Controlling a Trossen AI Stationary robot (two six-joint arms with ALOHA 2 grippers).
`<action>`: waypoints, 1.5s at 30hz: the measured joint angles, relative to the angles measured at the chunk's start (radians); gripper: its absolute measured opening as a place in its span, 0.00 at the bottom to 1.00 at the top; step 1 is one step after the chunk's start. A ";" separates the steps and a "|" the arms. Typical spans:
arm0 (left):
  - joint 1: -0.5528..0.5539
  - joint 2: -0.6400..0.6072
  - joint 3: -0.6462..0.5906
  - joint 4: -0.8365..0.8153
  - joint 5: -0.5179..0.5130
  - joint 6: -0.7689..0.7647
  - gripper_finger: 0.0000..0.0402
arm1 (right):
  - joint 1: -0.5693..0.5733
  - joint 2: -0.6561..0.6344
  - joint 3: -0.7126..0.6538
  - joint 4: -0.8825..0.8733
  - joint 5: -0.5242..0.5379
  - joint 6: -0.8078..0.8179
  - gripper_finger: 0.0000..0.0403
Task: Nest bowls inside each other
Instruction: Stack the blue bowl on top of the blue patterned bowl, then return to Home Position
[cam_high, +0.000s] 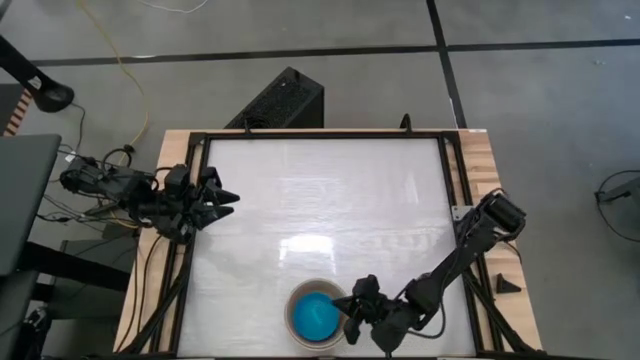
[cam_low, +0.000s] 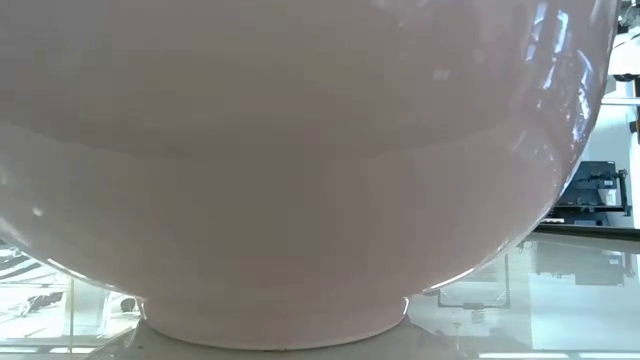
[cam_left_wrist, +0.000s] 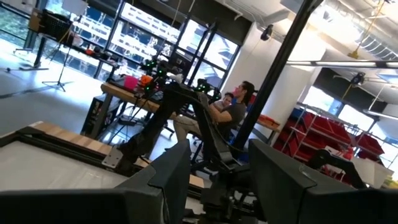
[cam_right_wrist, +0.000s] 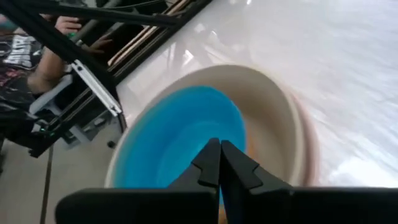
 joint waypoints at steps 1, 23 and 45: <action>0.000 0.000 0.000 0.000 -0.003 0.000 0.38 | 0.000 -0.003 -0.012 0.003 0.000 0.004 0.07; 0.000 -0.153 -0.001 -0.009 -0.005 0.130 0.38 | 0.027 -0.137 -0.099 0.193 0.152 -0.213 0.07; 0.000 -0.492 -0.703 0.476 -0.205 -0.027 0.38 | -0.162 -0.759 -1.043 1.602 -0.152 -0.890 0.07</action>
